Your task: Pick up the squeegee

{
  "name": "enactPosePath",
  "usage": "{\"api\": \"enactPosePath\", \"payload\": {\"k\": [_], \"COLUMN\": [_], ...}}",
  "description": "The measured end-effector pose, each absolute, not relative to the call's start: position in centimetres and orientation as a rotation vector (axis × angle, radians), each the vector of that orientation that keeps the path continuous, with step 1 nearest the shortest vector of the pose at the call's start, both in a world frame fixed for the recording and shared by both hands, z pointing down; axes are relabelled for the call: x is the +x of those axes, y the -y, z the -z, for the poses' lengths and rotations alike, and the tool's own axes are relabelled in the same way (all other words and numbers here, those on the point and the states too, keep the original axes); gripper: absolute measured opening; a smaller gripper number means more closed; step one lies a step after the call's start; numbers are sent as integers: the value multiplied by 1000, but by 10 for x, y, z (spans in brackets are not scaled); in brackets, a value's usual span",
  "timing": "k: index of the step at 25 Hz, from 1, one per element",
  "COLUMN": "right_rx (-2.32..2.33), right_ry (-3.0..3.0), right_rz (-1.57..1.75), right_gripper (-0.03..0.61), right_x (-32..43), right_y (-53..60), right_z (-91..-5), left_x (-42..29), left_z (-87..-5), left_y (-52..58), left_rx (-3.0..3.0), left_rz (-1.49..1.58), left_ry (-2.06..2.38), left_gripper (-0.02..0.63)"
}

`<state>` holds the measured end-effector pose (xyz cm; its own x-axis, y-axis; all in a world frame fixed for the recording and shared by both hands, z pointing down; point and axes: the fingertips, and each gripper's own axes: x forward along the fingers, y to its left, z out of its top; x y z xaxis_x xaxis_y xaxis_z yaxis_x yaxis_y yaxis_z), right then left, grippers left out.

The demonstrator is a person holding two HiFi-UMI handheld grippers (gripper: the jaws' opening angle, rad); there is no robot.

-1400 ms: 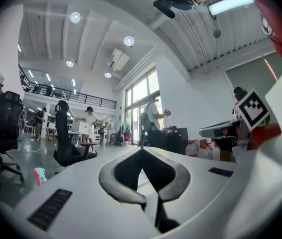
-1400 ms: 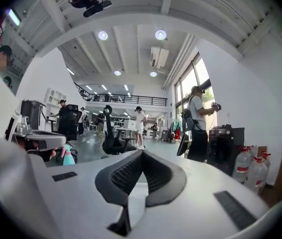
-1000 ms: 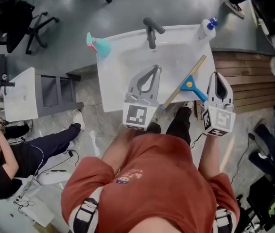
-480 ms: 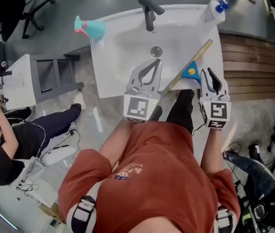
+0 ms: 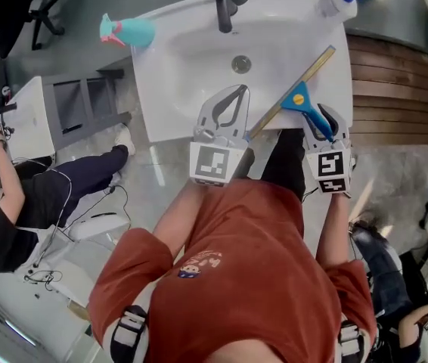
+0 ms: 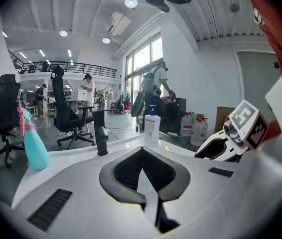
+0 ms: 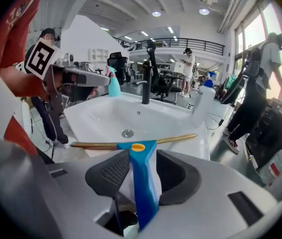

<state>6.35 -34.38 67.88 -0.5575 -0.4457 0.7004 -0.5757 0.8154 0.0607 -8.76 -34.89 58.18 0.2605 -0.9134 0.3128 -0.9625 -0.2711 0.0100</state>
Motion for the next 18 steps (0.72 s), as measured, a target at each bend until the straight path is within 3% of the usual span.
{"api": "enactPosePath", "payload": {"k": [14, 18], "right_rx": [549, 526], "right_ry": [2181, 2159], "right_rz": [-189, -171], "right_gripper": [183, 140], "right_x": [64, 63], "right_y": [342, 342], "right_z": [-716, -723], "left_x": [-91, -94], "left_z": [-591, -592], "left_y": [345, 345], "left_rx": [2279, 2270], "left_rz": [-402, -403], "left_ry": [1785, 1800], "left_gripper": [18, 18]}}
